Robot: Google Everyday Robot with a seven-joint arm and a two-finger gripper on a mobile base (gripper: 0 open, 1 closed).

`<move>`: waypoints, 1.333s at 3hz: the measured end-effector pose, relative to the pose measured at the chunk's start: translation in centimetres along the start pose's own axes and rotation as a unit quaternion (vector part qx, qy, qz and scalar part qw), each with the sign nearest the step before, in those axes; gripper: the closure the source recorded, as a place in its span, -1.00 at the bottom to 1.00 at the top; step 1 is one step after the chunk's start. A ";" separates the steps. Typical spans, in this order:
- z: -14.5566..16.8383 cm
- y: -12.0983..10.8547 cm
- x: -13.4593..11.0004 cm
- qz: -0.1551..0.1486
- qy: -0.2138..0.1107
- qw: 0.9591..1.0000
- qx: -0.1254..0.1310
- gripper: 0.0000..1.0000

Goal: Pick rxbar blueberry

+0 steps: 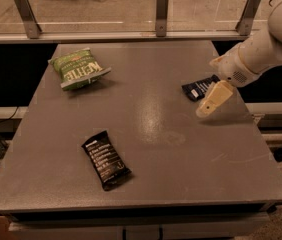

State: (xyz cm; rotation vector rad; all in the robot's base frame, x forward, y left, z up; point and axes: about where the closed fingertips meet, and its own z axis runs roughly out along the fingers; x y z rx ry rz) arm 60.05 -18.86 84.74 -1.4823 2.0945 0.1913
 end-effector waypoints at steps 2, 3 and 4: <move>3.6 -3.3 0.9 0.015 -0.013 1.000 -0.007 -0.63; 4.1 -3.8 0.9 0.021 -0.010 1.000 -0.019 -0.20; 3.4 -3.9 0.5 0.021 -0.010 1.000 -0.019 0.27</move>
Offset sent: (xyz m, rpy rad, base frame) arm 0.0560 -0.0100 -0.0340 0.0478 0.0387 -0.0197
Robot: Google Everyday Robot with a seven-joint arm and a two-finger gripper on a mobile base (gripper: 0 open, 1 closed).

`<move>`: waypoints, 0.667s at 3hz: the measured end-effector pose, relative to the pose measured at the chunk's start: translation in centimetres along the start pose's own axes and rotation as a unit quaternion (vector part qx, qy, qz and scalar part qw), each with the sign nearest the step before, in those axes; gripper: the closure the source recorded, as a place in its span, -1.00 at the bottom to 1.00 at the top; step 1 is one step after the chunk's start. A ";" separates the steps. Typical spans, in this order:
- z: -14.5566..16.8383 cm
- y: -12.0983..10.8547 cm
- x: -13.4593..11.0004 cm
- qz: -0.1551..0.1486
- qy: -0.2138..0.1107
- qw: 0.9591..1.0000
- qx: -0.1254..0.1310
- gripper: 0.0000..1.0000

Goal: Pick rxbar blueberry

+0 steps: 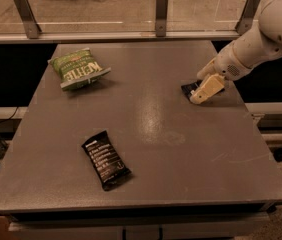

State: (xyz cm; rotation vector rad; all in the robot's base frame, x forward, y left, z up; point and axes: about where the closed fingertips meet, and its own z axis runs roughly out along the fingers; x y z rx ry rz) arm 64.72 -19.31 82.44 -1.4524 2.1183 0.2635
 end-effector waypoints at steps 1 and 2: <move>-0.6 -0.1 -0.4 0.000 0.000 1.000 0.000 0.73; -0.8 -0.1 -0.5 0.000 0.000 1.000 0.000 1.00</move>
Offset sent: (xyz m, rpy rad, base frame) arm -0.0393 0.0353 0.1073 0.2125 -0.0760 0.1710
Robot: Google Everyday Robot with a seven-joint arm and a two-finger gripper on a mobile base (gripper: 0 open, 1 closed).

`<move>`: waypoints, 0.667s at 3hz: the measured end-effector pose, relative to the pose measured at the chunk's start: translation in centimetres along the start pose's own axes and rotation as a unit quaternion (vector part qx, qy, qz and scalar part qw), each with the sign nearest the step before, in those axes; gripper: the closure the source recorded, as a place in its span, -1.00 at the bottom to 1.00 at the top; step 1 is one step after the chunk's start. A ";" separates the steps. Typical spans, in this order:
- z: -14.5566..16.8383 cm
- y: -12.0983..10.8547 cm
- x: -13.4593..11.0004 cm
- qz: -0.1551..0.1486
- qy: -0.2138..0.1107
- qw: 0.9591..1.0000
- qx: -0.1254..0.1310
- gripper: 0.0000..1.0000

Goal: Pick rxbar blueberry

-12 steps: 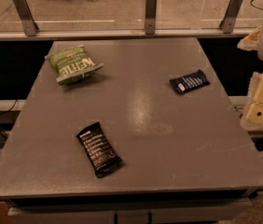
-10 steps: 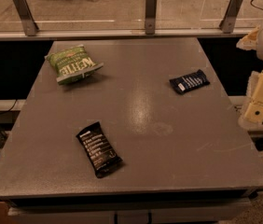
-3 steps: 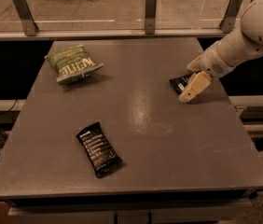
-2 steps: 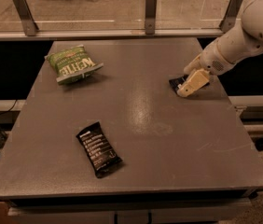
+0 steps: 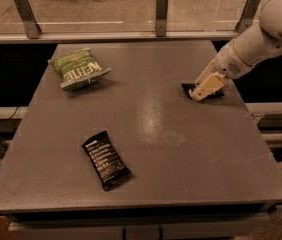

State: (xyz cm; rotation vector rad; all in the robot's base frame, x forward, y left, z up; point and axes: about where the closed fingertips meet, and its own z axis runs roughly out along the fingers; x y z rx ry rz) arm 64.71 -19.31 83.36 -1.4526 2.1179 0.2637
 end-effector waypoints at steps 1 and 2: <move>-2.7 1.5 -2.8 -0.018 -0.052 0.998 -0.007 1.00; -9.1 3.6 -7.4 -0.045 -0.156 0.987 0.001 1.00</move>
Offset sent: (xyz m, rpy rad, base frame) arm -0.0823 0.0377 0.2071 0.4563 -0.3213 0.1795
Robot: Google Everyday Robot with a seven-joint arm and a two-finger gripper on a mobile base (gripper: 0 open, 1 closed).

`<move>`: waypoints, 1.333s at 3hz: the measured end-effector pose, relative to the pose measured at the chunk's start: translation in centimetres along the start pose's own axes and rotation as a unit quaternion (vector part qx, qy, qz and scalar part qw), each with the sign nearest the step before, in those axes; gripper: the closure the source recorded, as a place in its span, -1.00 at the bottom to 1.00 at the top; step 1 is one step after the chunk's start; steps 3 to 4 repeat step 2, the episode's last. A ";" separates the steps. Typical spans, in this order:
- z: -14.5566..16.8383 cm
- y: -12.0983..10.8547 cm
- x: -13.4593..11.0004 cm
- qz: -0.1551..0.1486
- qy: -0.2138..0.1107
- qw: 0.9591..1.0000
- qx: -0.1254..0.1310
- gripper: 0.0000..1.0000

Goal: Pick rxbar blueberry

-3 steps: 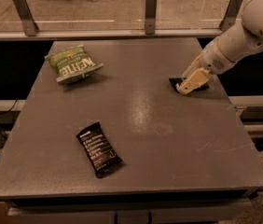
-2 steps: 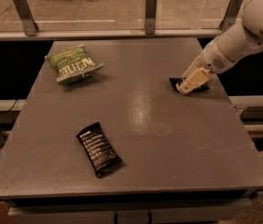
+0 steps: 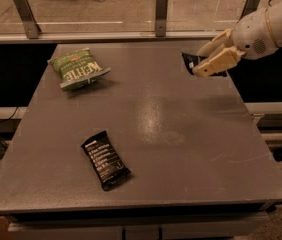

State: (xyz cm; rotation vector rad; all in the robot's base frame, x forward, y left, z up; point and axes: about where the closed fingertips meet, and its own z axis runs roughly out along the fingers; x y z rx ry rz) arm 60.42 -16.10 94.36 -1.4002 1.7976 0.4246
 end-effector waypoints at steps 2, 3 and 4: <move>-4.3 1.2 -4.8 0.003 -0.119 0.993 0.000 1.00; -4.3 1.2 -4.8 0.003 -0.119 0.993 0.000 1.00; -4.3 1.2 -4.8 0.003 -0.119 0.993 0.000 1.00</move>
Offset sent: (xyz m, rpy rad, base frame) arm -0.0187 0.0011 0.0481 0.1686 -0.0708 0.0323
